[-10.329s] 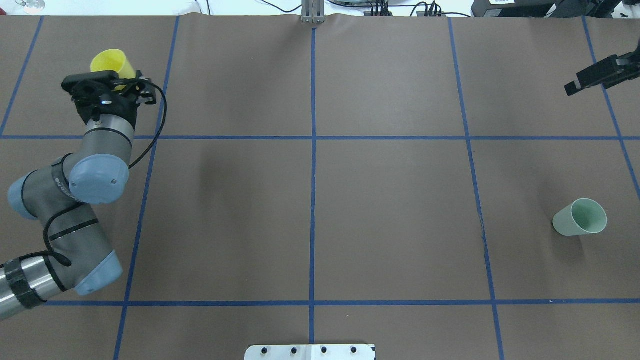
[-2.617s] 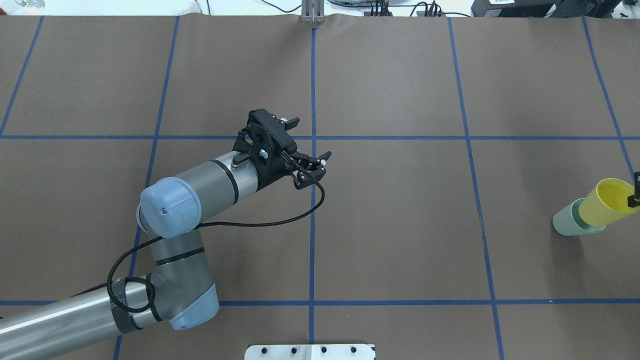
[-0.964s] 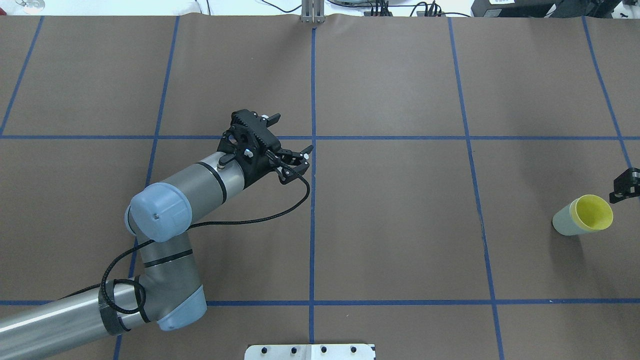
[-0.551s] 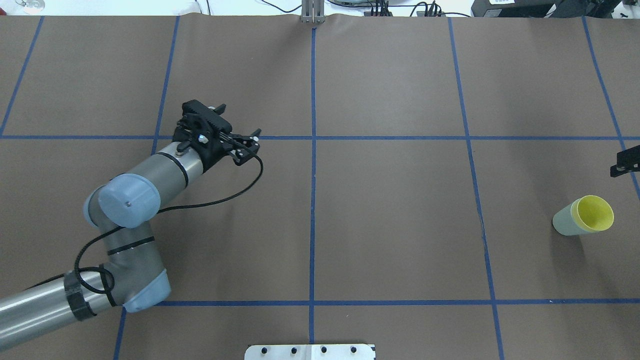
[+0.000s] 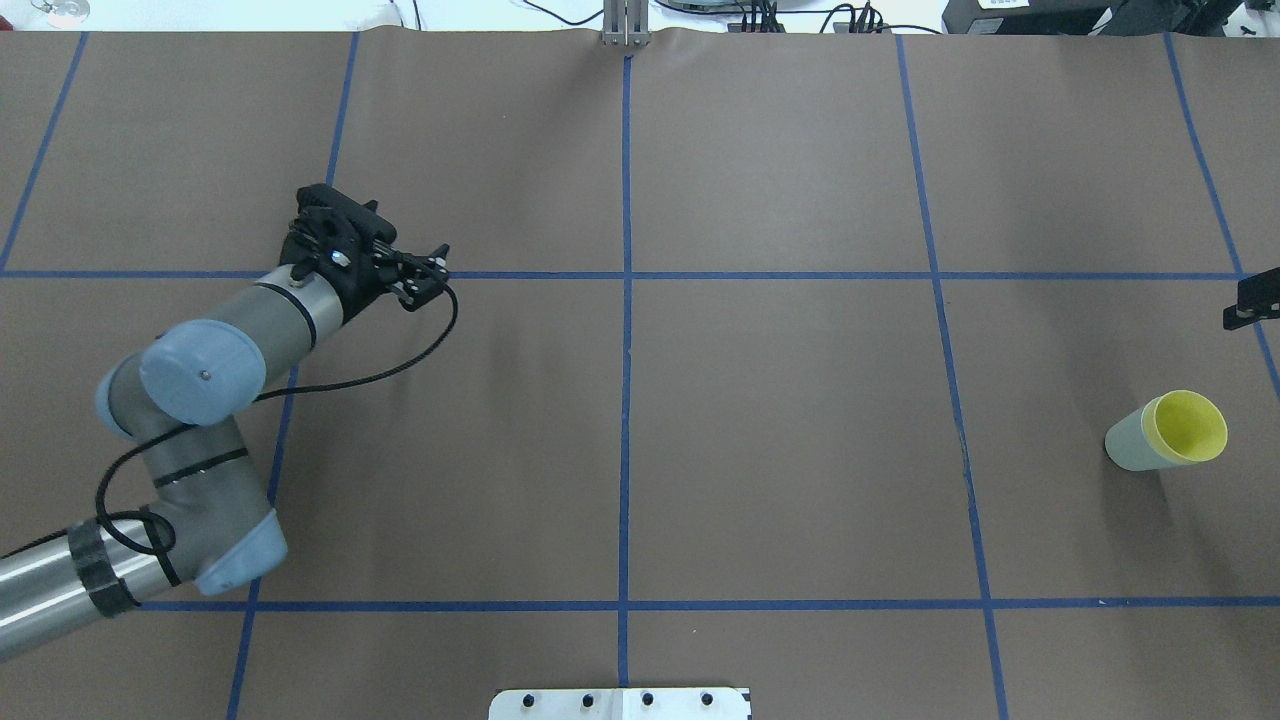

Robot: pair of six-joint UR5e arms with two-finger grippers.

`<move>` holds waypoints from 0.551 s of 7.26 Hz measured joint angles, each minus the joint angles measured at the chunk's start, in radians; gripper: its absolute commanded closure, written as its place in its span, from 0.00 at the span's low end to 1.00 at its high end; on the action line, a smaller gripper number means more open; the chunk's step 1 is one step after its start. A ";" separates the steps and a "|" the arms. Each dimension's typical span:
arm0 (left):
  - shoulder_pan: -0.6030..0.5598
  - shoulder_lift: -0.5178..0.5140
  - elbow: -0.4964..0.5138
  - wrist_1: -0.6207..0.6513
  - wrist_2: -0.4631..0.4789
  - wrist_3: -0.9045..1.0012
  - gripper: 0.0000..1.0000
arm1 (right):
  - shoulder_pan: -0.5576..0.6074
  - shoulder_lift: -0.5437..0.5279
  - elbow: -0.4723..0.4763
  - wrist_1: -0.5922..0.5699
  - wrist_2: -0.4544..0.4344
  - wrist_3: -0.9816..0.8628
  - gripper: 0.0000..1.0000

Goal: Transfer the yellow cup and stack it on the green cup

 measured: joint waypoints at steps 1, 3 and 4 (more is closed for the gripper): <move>-0.112 -0.006 0.003 0.122 -0.175 -0.001 0.01 | 0.005 0.009 -0.003 -0.001 0.003 -0.006 0.00; -0.318 -0.029 0.005 0.359 -0.484 0.014 0.00 | 0.023 0.015 -0.011 -0.004 0.007 -0.040 0.00; -0.410 -0.002 -0.007 0.409 -0.592 0.072 0.00 | 0.036 0.015 -0.022 -0.005 0.010 -0.086 0.00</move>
